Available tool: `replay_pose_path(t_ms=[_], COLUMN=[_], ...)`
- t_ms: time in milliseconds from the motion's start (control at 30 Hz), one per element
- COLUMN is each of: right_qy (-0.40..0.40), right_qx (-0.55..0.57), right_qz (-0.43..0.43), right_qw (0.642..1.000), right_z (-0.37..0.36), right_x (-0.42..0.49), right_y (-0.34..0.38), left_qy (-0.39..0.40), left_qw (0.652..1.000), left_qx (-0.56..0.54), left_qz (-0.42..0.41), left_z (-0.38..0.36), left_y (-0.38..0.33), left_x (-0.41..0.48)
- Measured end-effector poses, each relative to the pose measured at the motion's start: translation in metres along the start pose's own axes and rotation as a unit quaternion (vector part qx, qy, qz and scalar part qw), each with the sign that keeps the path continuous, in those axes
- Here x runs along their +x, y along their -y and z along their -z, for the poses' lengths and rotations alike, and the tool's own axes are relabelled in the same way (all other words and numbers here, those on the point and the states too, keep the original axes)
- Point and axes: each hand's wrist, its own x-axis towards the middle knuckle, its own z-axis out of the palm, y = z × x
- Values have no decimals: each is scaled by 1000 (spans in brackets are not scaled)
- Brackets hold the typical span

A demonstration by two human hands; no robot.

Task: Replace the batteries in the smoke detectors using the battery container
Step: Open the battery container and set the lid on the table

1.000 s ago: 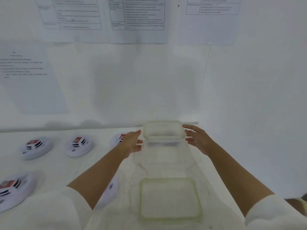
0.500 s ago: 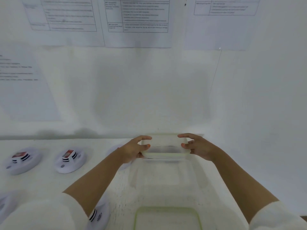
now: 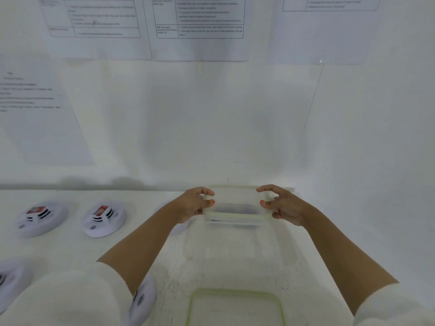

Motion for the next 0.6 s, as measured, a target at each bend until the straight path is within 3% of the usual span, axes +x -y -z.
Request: replay_pose_path(t_ms=[100, 167, 300, 467, 600], right_qy=[-10, -11, -37, -97, -60], right_qx=[-6, -24, 17, -44, -158], right_qz=[11, 18, 29, 37, 6], right_qw=[1000, 999, 999, 994, 986], right_z=[-1, -3, -13, -15, -9], right_x=[-4, -5, -7, -13, -14], right_y=[0, 0, -1, -1, 7], left_qy=[-31, -96, -239, -187, -91], left_qw=[999, 995, 955, 979, 995], left_qx=[10, 28, 174, 20, -24], left_qz=[5, 4, 26, 73, 34], left_z=[-2, -5, -15, -27, -29], left_y=[0, -1, -9, -18, -17], left_x=[0, -1, -4, 1, 4])
